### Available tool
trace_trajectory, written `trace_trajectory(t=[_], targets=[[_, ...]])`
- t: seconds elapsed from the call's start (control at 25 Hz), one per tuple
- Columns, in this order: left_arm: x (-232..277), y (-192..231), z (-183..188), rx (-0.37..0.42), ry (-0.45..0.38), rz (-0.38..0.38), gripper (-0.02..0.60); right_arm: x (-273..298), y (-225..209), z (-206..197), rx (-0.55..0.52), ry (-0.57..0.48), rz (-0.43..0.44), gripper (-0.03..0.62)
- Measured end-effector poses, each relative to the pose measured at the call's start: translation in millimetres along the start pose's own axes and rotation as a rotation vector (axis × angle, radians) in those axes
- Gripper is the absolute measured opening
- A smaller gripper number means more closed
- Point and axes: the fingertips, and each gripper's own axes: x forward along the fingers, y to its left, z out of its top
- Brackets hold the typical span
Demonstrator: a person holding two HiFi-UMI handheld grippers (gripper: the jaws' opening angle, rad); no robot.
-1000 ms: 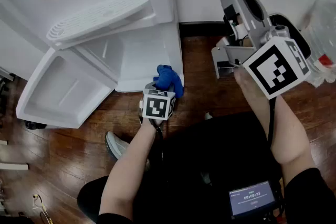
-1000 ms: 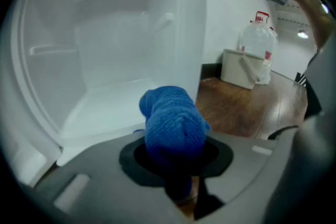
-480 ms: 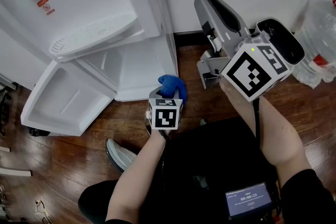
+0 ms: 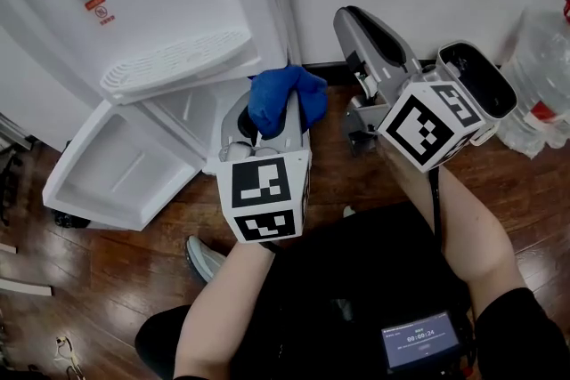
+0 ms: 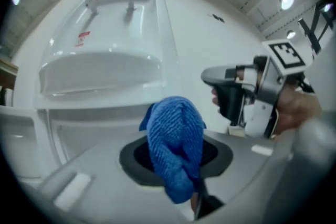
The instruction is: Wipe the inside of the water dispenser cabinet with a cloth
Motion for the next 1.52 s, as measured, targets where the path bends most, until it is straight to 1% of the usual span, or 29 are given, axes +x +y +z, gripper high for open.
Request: trace_trajectory(t=[0.08, 0.16, 0.24, 0.32, 0.4, 0.48, 0.64, 0.72, 0.8, 0.84, 0.96, 1.0, 1.04, 1.12, 1.28, 1.44, 1.52], targets=[[0, -2, 9, -0.030, -0.040, 0.006, 0.118, -1, 0, 0, -0.002, 0.002, -0.002, 0.037], [1, 4, 6, -0.033, -0.061, 0.024, 0.118, -4, -1, 0, -0.006, 0.005, -0.009, 0.037], [-2, 24, 2, -0.034, -0.070, 0.057, 0.119, -5, 0, -1, -0.007, 0.009, -0.008, 0.037], [-9, 56, 1, -0.035, -0.059, 0.098, 0.120, -4, 1, -1, -0.004, 0.011, 0.001, 0.037], [-19, 94, -1, -0.011, -0.042, 0.161, 0.121, -2, 2, -2, -0.002, 0.013, 0.010, 0.037], [-32, 135, -6, 0.001, -0.028, 0.247, 0.121, -1, 4, -4, -0.001, 0.017, 0.018, 0.035], [-63, 212, -19, -0.063, -0.012, 0.432, 0.120, 1, 6, -8, 0.002, 0.029, 0.025, 0.035], [-73, 228, -22, -0.070, -0.024, 0.477, 0.120, 2, 6, -10, 0.005, 0.031, 0.031, 0.035], [-72, 228, -33, -0.053, -0.008, 0.479, 0.120, 5, 8, -12, 0.019, 0.027, 0.062, 0.035], [-69, 224, -47, -0.052, 0.029, 0.463, 0.120, 6, 9, -12, 0.026, 0.026, 0.075, 0.034], [-53, 210, -110, -0.095, 0.218, 0.401, 0.121, 5, 11, -13, 0.032, 0.030, 0.081, 0.034], [-51, 208, -128, -0.118, 0.258, 0.394, 0.121, 5, 13, -13, 0.031, 0.034, 0.081, 0.034], [-51, 206, -139, -0.138, 0.270, 0.392, 0.121, 5, 14, -14, 0.032, 0.039, 0.084, 0.034], [-48, 203, -142, -0.148, 0.248, 0.382, 0.121, 7, 16, -15, 0.045, 0.048, 0.095, 0.034], [-21, 191, -127, -0.096, 0.204, 0.346, 0.120, 10, 18, -15, 0.063, 0.055, 0.103, 0.034], [28, 182, -138, -0.095, 0.212, 0.328, 0.121, 11, 21, -16, 0.063, 0.063, 0.110, 0.034], [53, 182, -147, -0.093, 0.226, 0.331, 0.121, 11, 21, -17, 0.065, 0.065, 0.112, 0.034]])
